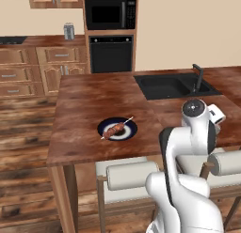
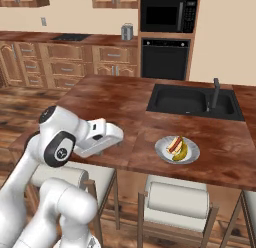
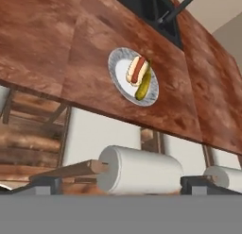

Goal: Pick up the apple and banana from the fridge and place one fruit on each plate on the dining counter.

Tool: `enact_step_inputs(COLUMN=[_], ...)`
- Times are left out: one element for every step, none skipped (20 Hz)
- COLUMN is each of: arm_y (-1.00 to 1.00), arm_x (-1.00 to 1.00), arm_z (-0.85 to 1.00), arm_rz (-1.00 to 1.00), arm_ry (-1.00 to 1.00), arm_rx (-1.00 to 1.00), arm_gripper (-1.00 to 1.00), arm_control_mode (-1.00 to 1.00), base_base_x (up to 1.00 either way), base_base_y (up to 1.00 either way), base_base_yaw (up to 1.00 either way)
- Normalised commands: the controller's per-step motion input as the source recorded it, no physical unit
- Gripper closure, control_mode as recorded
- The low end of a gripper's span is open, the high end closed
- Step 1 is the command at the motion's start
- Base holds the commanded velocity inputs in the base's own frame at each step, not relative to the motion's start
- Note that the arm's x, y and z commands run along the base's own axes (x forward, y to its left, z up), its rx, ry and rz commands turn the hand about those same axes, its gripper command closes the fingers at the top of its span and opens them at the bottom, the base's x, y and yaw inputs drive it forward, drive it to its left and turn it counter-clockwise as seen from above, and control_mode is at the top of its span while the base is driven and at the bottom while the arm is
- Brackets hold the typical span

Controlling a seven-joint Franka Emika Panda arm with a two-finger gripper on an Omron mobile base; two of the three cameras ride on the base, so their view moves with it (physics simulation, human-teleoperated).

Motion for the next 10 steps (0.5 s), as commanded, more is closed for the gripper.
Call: enact_step_inputs(arm_y=[0.60,0.67,0.66,0.66,0.66,0.68,0.77,0.84,0.80,0.63], arm_x=[0.00,0.00,0.00,0.00,0.00,0.00,0.00,0.00,0.00,0.00], arm_z=[0.00,0.00,0.00,0.00,0.00,0.00,-0.01,-0.14,-0.19,-0.21], arm_rz=[0.20,0.25,0.31,0.35,0.38,0.40,0.47,0.54,0.57,0.57], arm_ry=[-0.01,0.00,0.00,0.03,0.07,0.09,0.12,0.12,0.11,0.07], arm_rx=[-0.09,-0.15,-0.20,-0.23,-0.27,-0.30,-0.36,-0.41,-0.40,-0.34], arm_gripper=[-1.00,-1.00,-1.00,-1.00,-1.00,-1.00,-1.00,-1.00,-1.00,-1.00], arm_control_mode=[-1.00,-1.00,-1.00,-1.00,-1.00,-1.00,-1.00,-1.00,-1.00,-1.00], base_base_x=[0.00,0.00,0.00,0.00,0.00,0.00,0.00,0.00,0.00,0.00], base_base_y=[0.00,0.00,0.00,0.00,0.00,0.00,0.00,0.00,0.00,0.00], base_base_yaw=[0.00,0.00,0.00,0.00,0.00,0.00,0.00,0.00,0.00,0.00])
